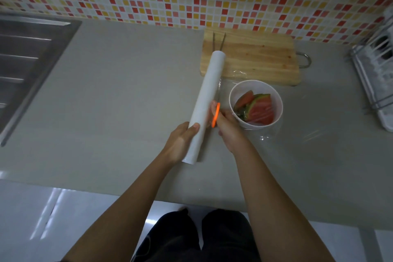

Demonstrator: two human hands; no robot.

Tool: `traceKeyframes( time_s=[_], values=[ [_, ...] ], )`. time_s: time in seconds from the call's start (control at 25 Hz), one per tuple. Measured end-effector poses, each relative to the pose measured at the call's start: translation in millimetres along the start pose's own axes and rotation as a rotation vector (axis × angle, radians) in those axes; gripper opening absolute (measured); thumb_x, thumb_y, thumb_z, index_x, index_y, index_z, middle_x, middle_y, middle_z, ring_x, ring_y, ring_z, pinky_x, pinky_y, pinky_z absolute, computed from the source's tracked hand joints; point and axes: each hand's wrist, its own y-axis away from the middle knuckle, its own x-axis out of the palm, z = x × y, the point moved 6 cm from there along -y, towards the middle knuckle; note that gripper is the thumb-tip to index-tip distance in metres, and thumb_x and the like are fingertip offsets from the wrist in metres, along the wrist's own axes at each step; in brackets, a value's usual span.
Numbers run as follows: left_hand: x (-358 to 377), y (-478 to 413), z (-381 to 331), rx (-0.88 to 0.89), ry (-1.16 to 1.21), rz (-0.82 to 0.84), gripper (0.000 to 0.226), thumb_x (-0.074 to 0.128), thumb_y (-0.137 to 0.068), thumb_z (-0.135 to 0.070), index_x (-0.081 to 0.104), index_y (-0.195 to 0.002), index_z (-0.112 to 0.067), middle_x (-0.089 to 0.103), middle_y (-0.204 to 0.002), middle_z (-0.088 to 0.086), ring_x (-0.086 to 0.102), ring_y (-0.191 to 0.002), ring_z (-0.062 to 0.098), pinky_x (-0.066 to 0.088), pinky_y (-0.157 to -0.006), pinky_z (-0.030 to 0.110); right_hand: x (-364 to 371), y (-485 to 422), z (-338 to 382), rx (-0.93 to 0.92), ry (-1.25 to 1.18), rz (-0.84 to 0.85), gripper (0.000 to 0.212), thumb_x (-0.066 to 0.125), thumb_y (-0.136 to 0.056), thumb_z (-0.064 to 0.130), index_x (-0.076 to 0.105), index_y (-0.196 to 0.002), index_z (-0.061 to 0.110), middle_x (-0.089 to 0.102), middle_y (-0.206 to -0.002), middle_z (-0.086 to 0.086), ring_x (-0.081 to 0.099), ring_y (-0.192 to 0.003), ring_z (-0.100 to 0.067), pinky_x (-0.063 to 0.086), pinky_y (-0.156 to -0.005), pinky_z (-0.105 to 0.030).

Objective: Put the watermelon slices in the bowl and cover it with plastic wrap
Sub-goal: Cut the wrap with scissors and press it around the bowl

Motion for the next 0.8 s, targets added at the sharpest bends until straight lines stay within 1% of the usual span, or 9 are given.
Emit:
traceKeyframes(
  time_s=[0.12, 0.2, 0.28, 0.4, 0.48, 0.52, 0.64, 0.72, 0.8],
  values=[
    [-8.4, -7.9, -5.0, -0.009, 0.024, 0.019, 0.039, 0.052, -0.074, -0.053, 0.062, -0.094, -0.021, 0.064, -0.097, 0.011, 0.062, -0.087, 0.030, 0.050, -0.086, 0.053, -4.0, 16.0, -30.8, 0.064, -0.031, -0.024, 0.047, 0.053, -0.064, 0.074, 0.053, -0.074, 0.028, 0.051, -0.068, 0.012, 0.050, -0.069, -0.003, 0.034, -0.064, -0.023],
    [-11.0, -11.0, -7.2, -0.011, 0.015, 0.034, 0.037, 0.053, -0.075, -0.053, 0.062, -0.090, -0.020, 0.064, -0.095, 0.012, 0.061, -0.085, 0.030, 0.050, -0.086, 0.054, -4.4, 21.5, -42.0, 0.077, -0.053, -0.019, 0.055, 0.053, -0.054, 0.079, 0.051, -0.077, 0.029, 0.052, -0.069, 0.010, 0.051, -0.066, -0.003, 0.034, -0.065, -0.025],
    [-12.5, -11.8, -9.0, -0.009, -0.010, 0.049, 0.039, 0.051, -0.076, -0.054, 0.062, -0.093, -0.021, 0.064, -0.100, 0.012, 0.061, -0.087, 0.030, 0.049, -0.088, 0.053, -2.6, 15.4, -37.7, 0.092, -0.059, -0.030, 0.059, 0.053, -0.050, 0.082, 0.051, -0.076, 0.029, 0.052, -0.067, 0.009, 0.050, -0.066, -0.006, 0.033, -0.065, -0.027],
    [-14.1, -12.0, -12.2, 0.004, -0.012, 0.060, 0.038, 0.051, -0.076, -0.054, 0.062, -0.091, -0.021, 0.064, -0.099, 0.012, 0.061, -0.086, 0.029, 0.049, -0.082, 0.046, 5.6, 3.4, -24.3, 0.112, -0.039, -0.010, 0.064, 0.048, -0.049, 0.086, 0.051, -0.075, 0.028, 0.053, -0.055, 0.017, 0.048, -0.065, -0.006, 0.033, -0.065, -0.029],
    [-16.2, -13.6, -13.8, 0.003, -0.015, 0.061, 0.036, 0.051, -0.076, -0.054, 0.062, -0.086, -0.022, 0.064, -0.095, 0.011, 0.061, -0.081, 0.027, 0.048, -0.076, 0.042, 10.5, 2.0, -26.6, 0.117, -0.059, -0.011, 0.063, 0.048, -0.049, 0.086, 0.051, -0.075, 0.028, 0.052, -0.053, 0.018, 0.047, -0.060, -0.004, 0.033, -0.064, -0.028],
    [-17.7, -15.1, -13.1, -0.003, -0.014, 0.063, 0.036, 0.052, -0.076, -0.054, 0.062, -0.085, -0.021, 0.064, -0.094, 0.011, 0.062, -0.080, 0.027, 0.048, -0.076, 0.042, 12.2, 5.6, -32.8, 0.130, -0.082, -0.017, 0.064, 0.051, -0.048, 0.086, 0.050, -0.075, 0.028, 0.051, -0.056, 0.015, 0.046, -0.059, -0.005, 0.033, -0.063, -0.027],
    [-22.5, -19.4, -9.8, -0.030, -0.006, 0.080, 0.043, 0.055, -0.072, -0.058, 0.061, -0.084, -0.017, 0.064, -0.090, 0.015, 0.062, -0.081, 0.030, 0.049, -0.082, 0.051, 19.7, 22.5, -57.5, 0.171, -0.152, 0.026, 0.066, 0.061, -0.045, 0.083, 0.047, -0.076, 0.027, 0.043, -0.064, 0.006, 0.041, -0.058, -0.007, 0.035, -0.063, -0.024],
    [-24.6, -21.1, -8.9, -0.029, -0.016, 0.090, 0.047, 0.056, -0.068, -0.061, 0.061, -0.083, -0.017, 0.064, -0.090, 0.015, 0.061, -0.081, 0.031, 0.049, -0.082, 0.052, 22.9, 23.9, -57.7, 0.164, -0.184, 0.054, 0.062, 0.064, -0.047, 0.079, 0.045, -0.075, 0.027, 0.041, -0.064, 0.006, 0.041, -0.059, -0.007, 0.036, -0.063, -0.022],
    [-25.5, -21.0, -8.9, -0.019, -0.026, 0.096, 0.043, 0.055, -0.071, -0.060, 0.062, -0.084, -0.020, 0.064, -0.089, 0.013, 0.061, -0.081, 0.030, 0.048, -0.081, 0.051, 21.4, 13.8, -42.8, 0.143, -0.167, 0.044, 0.055, 0.060, -0.054, 0.076, 0.043, -0.071, 0.026, 0.042, -0.060, 0.010, 0.040, -0.058, -0.006, 0.035, -0.062, -0.023]
  ],
)
